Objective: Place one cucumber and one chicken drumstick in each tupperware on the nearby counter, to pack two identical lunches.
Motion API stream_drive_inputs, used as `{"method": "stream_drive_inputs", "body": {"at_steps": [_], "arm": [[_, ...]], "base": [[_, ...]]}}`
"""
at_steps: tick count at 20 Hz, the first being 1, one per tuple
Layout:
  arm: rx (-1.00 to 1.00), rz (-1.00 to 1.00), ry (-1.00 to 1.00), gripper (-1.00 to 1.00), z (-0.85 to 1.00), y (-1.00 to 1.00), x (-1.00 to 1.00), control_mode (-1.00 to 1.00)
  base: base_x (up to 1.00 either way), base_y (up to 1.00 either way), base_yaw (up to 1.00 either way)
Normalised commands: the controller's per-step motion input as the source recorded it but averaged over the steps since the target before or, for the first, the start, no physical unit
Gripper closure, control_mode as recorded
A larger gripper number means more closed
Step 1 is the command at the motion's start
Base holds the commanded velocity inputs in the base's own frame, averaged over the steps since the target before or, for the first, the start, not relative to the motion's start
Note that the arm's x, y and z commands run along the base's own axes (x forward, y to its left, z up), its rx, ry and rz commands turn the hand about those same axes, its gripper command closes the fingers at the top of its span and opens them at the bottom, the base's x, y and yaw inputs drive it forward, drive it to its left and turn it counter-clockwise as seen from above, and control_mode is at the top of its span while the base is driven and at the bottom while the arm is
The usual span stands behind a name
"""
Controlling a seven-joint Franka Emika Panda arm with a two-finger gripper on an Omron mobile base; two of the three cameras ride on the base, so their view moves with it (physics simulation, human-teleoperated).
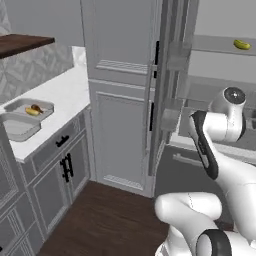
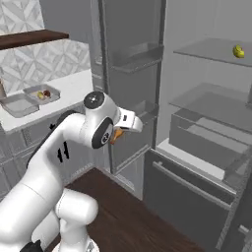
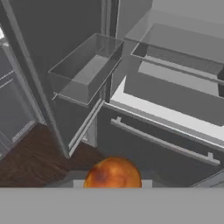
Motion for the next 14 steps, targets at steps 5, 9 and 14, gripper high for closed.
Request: {"method": "stream_drive_inputs", "body": {"at_steps": [5,9,14], "arm": [[0.00,0.00,0.00,1.00,0.00,0.00,0.00,1.00],[0.00,0.00,0.00,1.00,0.00,0.00,0.00,1.00],[0.00,0.00,0.00,1.00,0.00,0.00,0.00,1.00]], "base": [[-0.78,0.00,0.78],[-0.64,0.01,0.78],[0.22,-0.01,0.70]]}}
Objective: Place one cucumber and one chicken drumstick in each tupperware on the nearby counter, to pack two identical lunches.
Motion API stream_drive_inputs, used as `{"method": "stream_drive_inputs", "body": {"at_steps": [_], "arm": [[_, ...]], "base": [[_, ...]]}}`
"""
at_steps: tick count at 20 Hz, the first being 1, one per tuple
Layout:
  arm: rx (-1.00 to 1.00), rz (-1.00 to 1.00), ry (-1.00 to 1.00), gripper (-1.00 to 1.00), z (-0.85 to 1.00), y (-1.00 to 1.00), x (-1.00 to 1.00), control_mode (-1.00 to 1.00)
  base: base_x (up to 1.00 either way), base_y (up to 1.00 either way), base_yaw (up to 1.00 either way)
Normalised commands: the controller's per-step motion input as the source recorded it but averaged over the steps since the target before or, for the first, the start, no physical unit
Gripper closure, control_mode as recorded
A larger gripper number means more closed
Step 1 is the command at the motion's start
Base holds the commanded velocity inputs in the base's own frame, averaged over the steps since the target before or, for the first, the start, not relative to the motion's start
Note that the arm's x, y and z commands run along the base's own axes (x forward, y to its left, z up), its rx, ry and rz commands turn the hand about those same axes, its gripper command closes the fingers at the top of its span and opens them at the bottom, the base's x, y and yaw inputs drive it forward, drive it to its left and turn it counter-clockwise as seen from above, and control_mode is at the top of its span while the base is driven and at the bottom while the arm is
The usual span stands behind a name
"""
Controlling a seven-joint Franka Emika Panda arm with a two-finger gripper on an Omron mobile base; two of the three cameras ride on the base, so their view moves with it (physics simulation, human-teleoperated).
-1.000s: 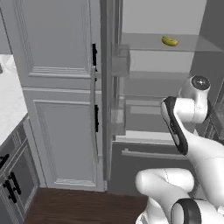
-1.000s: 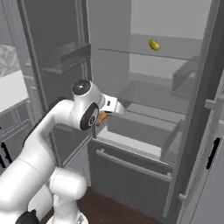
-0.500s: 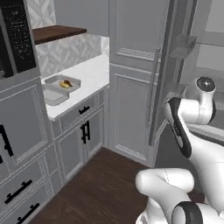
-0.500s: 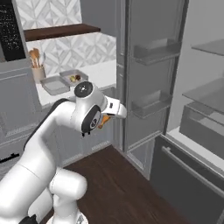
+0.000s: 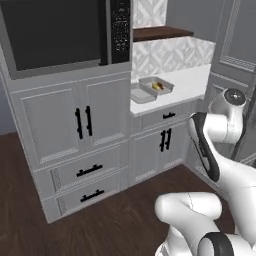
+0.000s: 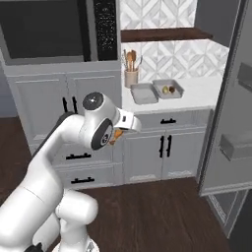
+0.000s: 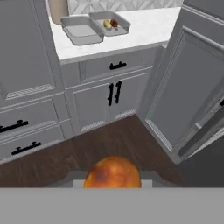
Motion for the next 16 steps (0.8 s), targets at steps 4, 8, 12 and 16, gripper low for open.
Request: {"method": "stream_drive_inputs", "body": {"at_steps": [4,8,12,16], "arm": [[0.00,0.00,0.00,1.00,0.00,0.00,0.00,1.00],[0.00,0.00,0.00,1.00,0.00,0.00,0.00,1.00],[0.00,0.00,0.00,1.00,0.00,0.00,0.00,1.00],[0.00,0.00,0.00,1.00,0.00,0.00,0.00,1.00]], "base": [[1.00,-0.46,0.34],[1.00,-0.79,0.22],[1.00,-0.68,0.18],[0.99,0.01,0.04]]}}
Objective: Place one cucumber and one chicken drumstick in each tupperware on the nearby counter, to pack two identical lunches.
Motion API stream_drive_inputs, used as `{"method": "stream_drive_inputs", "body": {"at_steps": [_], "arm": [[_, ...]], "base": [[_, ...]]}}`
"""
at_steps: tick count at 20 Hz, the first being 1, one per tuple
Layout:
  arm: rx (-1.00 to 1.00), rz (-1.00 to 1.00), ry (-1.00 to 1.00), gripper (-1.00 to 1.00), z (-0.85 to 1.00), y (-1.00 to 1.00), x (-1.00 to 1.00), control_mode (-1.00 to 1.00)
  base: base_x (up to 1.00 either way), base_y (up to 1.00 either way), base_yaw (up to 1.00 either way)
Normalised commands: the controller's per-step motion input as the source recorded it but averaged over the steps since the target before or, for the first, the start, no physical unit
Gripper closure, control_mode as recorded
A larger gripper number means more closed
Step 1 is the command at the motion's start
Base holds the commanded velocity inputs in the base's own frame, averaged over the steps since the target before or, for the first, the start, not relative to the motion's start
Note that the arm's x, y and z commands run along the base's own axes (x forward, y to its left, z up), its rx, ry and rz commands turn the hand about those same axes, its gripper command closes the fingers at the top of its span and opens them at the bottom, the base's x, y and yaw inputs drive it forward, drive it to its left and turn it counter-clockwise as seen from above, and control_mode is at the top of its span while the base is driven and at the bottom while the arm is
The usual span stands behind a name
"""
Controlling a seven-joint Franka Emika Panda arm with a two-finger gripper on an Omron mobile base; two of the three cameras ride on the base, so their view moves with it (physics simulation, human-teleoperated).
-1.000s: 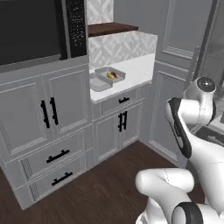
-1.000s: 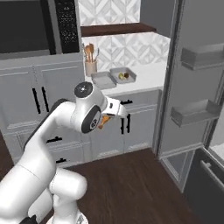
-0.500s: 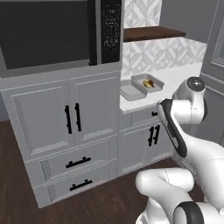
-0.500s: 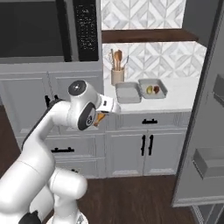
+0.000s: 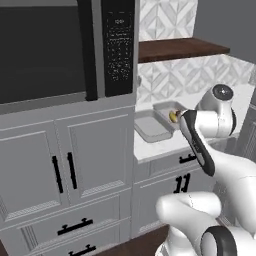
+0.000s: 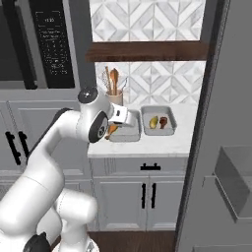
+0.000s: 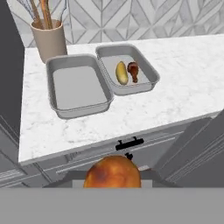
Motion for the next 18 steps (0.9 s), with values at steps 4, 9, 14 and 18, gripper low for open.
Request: {"method": "stream_drive_inputs", "body": {"at_steps": [4,9,14,18], "arm": [[0.00,0.00,0.00,1.00,0.00,0.00,0.00,1.00],[0.00,0.00,0.00,1.00,0.00,0.00,0.00,1.00],[0.00,0.04,0.04,1.00,-0.05,0.12,0.04,-1.00],[0.00,0.22,0.30,1.00,-0.61,0.19,0.82,-1.00]], "base": [[0.98,-0.11,0.10],[0.69,-0.48,0.14],[0.28,0.05,0.12],[0.00,0.00,0.00]]}}
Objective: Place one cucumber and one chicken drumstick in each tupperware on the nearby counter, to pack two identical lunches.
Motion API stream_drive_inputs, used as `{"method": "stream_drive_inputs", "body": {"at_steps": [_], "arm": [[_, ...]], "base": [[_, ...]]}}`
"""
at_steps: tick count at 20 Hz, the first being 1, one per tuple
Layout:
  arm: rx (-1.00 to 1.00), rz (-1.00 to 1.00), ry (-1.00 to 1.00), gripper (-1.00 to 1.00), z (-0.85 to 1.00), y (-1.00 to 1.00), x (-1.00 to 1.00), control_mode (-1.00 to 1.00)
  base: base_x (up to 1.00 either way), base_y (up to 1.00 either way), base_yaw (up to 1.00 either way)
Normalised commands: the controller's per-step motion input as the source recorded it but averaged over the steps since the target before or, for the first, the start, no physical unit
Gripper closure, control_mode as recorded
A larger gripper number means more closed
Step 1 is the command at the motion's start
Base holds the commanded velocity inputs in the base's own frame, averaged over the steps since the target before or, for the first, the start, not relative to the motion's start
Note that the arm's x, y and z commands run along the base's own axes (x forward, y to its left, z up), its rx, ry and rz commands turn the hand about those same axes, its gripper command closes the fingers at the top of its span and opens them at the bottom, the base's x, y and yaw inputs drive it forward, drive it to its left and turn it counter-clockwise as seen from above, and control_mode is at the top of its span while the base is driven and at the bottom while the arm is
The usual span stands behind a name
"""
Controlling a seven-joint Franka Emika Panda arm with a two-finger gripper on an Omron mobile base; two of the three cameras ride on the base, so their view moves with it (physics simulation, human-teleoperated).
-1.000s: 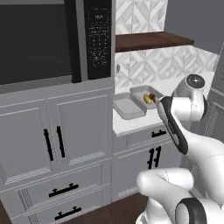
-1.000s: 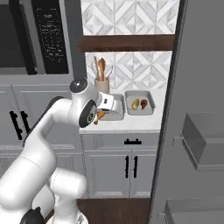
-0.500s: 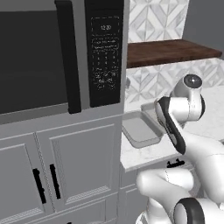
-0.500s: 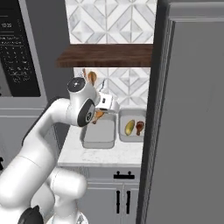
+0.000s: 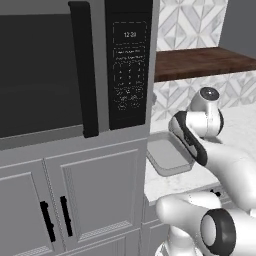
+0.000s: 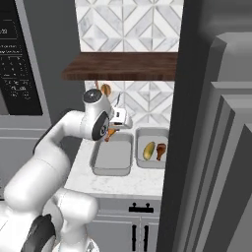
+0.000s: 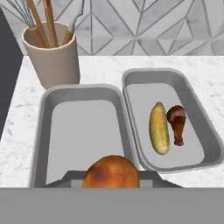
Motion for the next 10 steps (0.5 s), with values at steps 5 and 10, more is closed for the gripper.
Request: {"method": "stream_drive_inputs", "body": {"at_steps": [5,10], "arm": [[0.00,0.27,0.34,1.00,-0.80,0.00,0.76,-1.00],[0.00,0.16,0.21,1.00,-0.77,0.02,0.38,-1.00]], "base": [[0.00,0.00,0.00],[0.00,0.00,0.00]]}}
